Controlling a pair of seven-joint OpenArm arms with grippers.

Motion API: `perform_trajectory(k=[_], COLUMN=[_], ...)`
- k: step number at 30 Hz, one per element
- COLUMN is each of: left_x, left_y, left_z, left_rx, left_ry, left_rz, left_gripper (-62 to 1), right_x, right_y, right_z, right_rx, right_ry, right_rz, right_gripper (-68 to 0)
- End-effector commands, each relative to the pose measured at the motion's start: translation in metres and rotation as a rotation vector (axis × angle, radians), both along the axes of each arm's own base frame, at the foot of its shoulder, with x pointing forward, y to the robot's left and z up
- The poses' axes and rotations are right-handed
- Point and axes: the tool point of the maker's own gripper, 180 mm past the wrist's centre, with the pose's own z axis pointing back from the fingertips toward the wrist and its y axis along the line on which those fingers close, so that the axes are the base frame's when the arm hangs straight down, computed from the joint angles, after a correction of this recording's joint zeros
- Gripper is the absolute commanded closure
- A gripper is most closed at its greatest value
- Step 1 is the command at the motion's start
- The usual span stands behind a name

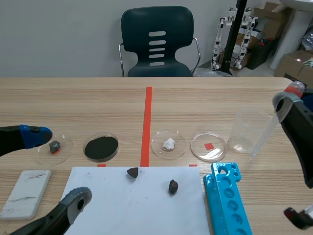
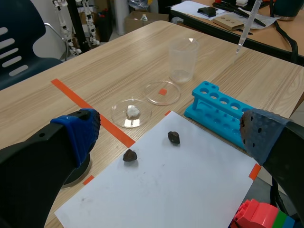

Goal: Draw acid from the petri dish

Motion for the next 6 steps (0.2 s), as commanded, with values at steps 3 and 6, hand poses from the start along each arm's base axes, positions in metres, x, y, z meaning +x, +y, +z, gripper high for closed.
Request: perform_trajectory(k=[3, 6], left_x=[-0.0004, -0.0004], left_y=[-0.0002, -0.0002], left_z=[0.0045, 0.0045], left_rx=[-0.025, -0.025], left_ry=[-0.005, -0.005], left_rz=[0.007, 0.007], left_gripper=[-62.0, -62.0], right_x=[0.0018, 0.0019], right_y=[0.0006, 0.0006], right_z=[0.0087, 0.0086], right_rx=[0.014, 0.014], right_ry=[-0.032, -0.032], right_rz=[0.003, 0.002], right_gripper=[-6.6, -6.6])
